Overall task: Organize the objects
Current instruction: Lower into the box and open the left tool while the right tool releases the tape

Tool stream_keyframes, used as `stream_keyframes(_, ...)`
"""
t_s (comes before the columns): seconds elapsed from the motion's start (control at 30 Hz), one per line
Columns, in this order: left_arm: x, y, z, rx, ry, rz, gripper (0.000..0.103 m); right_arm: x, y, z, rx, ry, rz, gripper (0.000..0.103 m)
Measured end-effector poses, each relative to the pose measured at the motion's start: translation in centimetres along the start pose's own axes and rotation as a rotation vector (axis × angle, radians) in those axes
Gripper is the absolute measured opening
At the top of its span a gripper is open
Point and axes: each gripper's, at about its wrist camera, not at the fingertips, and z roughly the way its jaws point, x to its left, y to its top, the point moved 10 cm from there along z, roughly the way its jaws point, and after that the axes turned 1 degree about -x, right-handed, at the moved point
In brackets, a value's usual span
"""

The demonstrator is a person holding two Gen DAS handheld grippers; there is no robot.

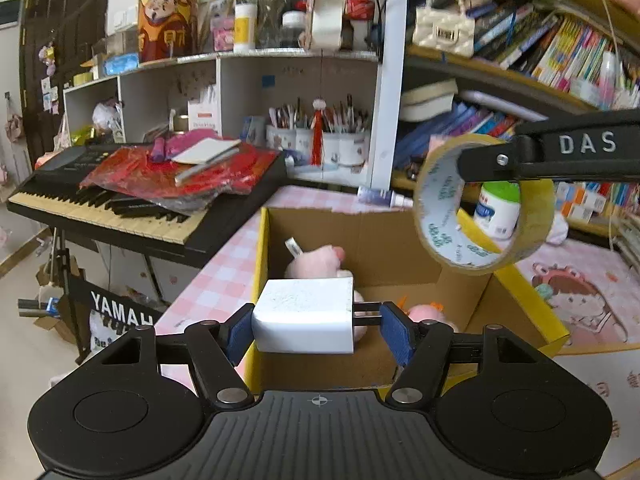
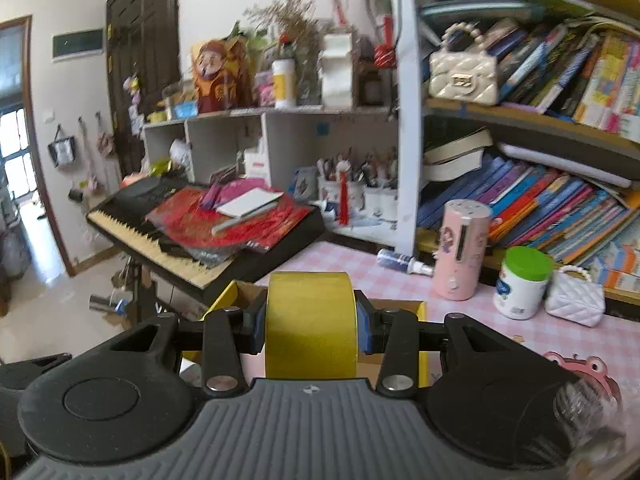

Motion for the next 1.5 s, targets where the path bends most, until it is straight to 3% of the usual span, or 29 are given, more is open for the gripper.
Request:
stream_keyframes(0.27,-0.7,-1.3,2.6,0.068,0.028,0.053,0.066,0.4,-2.2,4.0,0.09,0.045,-0.046,0.039)
stream_keyframes(0.43,-1.7,-1.7,3.3,0.074,0.038,0.115,0.066,0.7,-3.9,6.0,0.15,0.065,-0.069,0.039)
stream_keyframes(0.87,-2.2,-2.0,3.8,0.077,0.03,0.121,0.068,1.7,-6.9,9.4,0.268,0.132,-0.107,0.039)
stream_keyframes(1.13,-1.6,-1.7,3.0,0.06,0.04,0.116,0.08,3.9,-7.8,10.6,0.325,0.182,-0.148,0.04)
stream_keyframes(1.3,-1.6,-1.8,2.2,0.055,0.031,0.122,0.081,4.4,-8.6,10.9,0.354,0.19,-0.131,0.055)
stream_keyframes(1.37,-1.6,-1.8,1.8,0.05,0.026,0.117,0.081,4.2,-8.6,10.6,0.35,0.177,-0.118,0.073)
stream_keyframes(1.43,-1.6,-1.8,1.5,0.045,0.02,0.11,0.084,4.0,-8.2,10.1,0.328,0.163,-0.098,0.082)
stream_keyframes(1.5,-1.7,-1.9,1.0,0.039,0.009,0.104,0.087,3.8,-7.5,9.2,0.295,0.153,-0.078,0.084)
